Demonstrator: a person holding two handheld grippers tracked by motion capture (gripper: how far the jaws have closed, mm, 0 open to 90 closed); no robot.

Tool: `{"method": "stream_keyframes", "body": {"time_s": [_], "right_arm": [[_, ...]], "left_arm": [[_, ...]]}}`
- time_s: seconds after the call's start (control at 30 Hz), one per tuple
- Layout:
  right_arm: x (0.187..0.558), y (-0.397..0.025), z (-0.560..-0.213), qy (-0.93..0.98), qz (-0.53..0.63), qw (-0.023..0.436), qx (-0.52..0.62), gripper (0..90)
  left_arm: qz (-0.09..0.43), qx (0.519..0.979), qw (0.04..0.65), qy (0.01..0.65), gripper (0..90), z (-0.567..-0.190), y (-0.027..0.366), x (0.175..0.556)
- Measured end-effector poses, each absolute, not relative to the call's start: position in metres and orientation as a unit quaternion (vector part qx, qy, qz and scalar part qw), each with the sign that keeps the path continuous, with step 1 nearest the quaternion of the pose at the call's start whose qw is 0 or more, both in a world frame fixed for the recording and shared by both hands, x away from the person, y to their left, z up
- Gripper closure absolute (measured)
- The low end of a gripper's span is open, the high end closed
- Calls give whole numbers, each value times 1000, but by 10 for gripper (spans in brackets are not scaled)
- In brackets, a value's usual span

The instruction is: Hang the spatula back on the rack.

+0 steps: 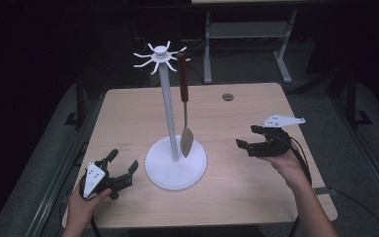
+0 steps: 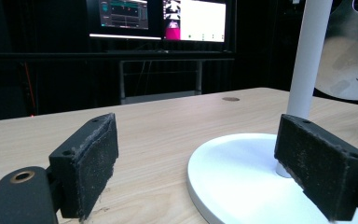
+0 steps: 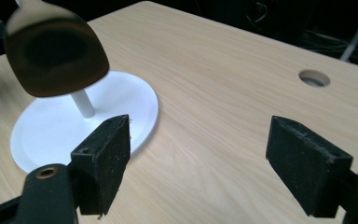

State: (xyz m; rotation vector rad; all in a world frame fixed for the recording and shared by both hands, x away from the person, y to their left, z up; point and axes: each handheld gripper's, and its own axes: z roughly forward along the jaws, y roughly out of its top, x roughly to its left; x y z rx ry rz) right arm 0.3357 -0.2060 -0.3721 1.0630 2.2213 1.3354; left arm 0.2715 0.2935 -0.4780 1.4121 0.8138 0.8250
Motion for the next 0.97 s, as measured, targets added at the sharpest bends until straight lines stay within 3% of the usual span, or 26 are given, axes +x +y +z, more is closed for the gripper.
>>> {"method": "stream_keyframes", "body": {"time_s": [0.43, 0.97], "right_arm": [[316, -230, -416, 780, 430, 162, 424, 205], [313, -234, -437, 790, 402, 143, 440, 189]], "left_arm": [[359, 614, 609, 351, 130, -478, 294, 271], [359, 614, 609, 350, 130, -478, 294, 271]]}}
